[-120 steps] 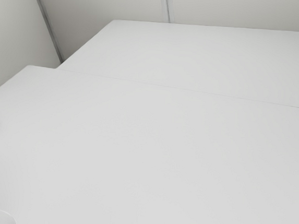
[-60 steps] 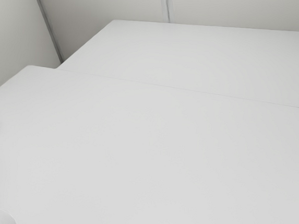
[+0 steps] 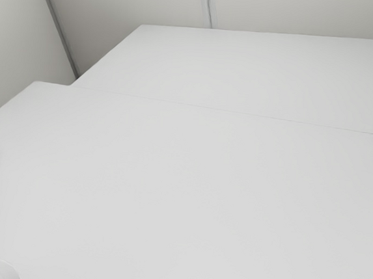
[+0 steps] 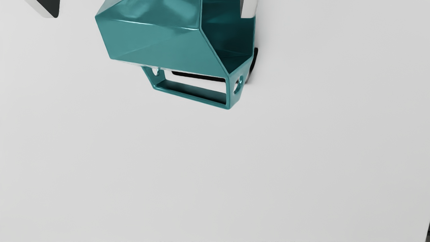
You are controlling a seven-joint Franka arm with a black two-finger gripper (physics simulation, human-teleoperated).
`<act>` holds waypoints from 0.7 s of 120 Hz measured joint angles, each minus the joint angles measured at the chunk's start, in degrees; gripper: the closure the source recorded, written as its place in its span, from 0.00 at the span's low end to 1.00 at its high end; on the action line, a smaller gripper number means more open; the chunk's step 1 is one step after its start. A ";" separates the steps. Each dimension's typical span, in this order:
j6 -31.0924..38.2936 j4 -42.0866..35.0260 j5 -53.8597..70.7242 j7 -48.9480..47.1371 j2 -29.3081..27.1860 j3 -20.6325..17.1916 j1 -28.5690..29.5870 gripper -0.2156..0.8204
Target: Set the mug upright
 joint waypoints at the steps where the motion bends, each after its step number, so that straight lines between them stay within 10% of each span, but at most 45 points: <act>1: -0.10 -0.02 -0.12 0.06 0.01 0.03 0.01 0.23; 84: -1.98 -1.59 -6.47 4.53 4.28 0.39 0.75 0.23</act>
